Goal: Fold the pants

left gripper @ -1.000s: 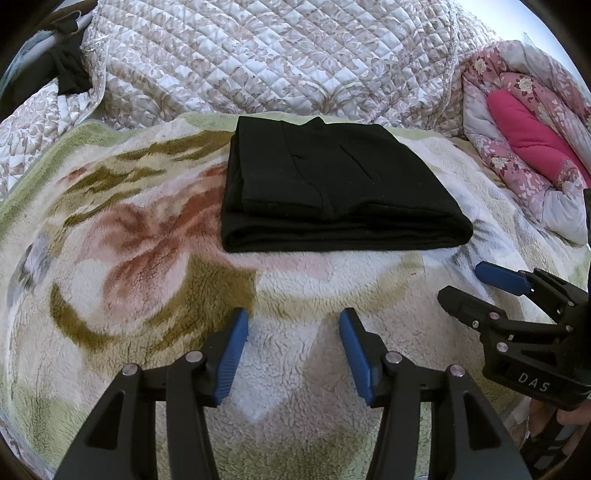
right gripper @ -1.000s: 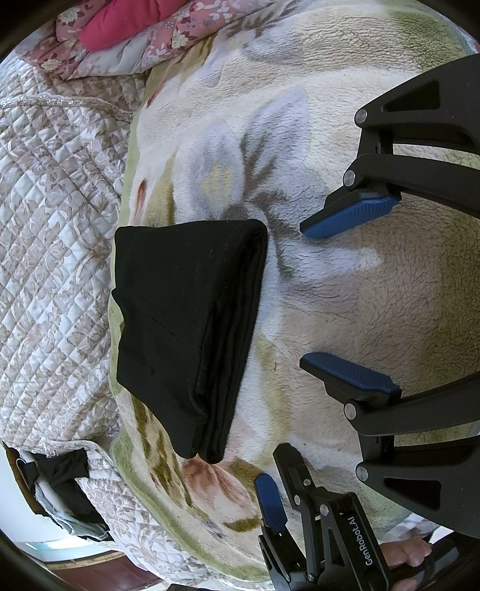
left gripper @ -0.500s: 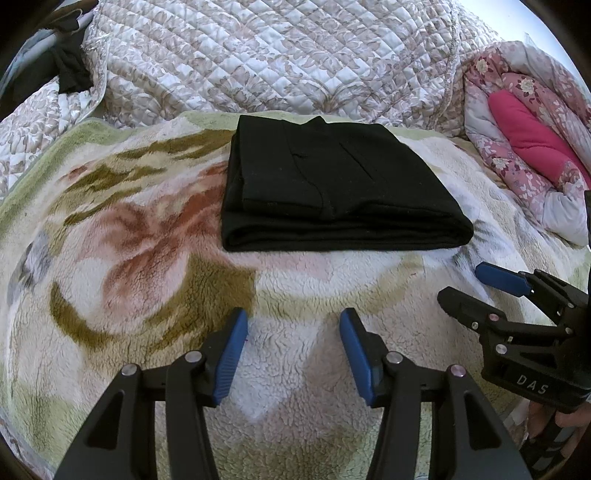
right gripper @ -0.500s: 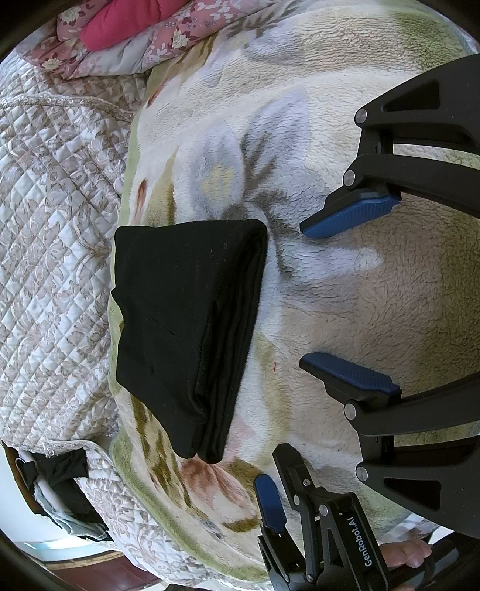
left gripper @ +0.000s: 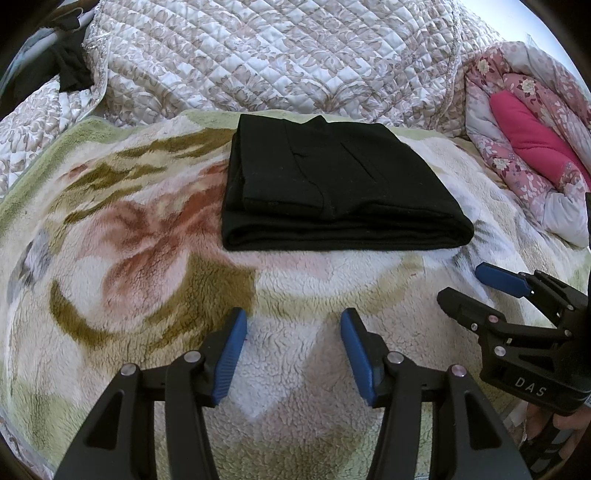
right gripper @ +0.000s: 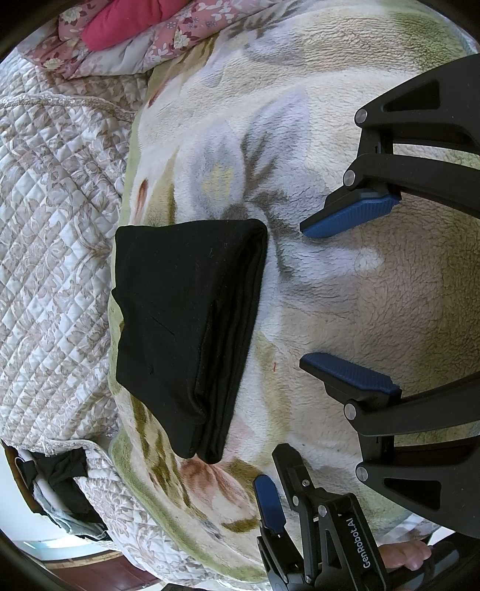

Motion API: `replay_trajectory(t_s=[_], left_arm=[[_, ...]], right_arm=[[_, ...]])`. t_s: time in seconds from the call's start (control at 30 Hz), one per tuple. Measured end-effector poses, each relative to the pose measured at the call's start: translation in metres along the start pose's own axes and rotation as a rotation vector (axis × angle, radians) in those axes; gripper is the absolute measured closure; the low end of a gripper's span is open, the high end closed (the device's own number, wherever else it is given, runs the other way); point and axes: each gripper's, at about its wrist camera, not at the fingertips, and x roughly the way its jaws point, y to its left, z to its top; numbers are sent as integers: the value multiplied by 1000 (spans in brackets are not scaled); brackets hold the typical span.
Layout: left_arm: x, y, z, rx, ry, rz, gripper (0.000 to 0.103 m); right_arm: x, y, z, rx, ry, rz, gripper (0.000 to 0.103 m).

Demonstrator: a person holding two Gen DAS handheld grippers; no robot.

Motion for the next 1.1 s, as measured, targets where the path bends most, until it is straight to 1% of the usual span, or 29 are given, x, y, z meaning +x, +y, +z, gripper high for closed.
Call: replay_trajectory(t_s=[1.1], left_arm=[[1, -2, -2, 10, 2, 8, 46]], right_arm=[[0, 1, -1, 0, -2, -4, 38]])
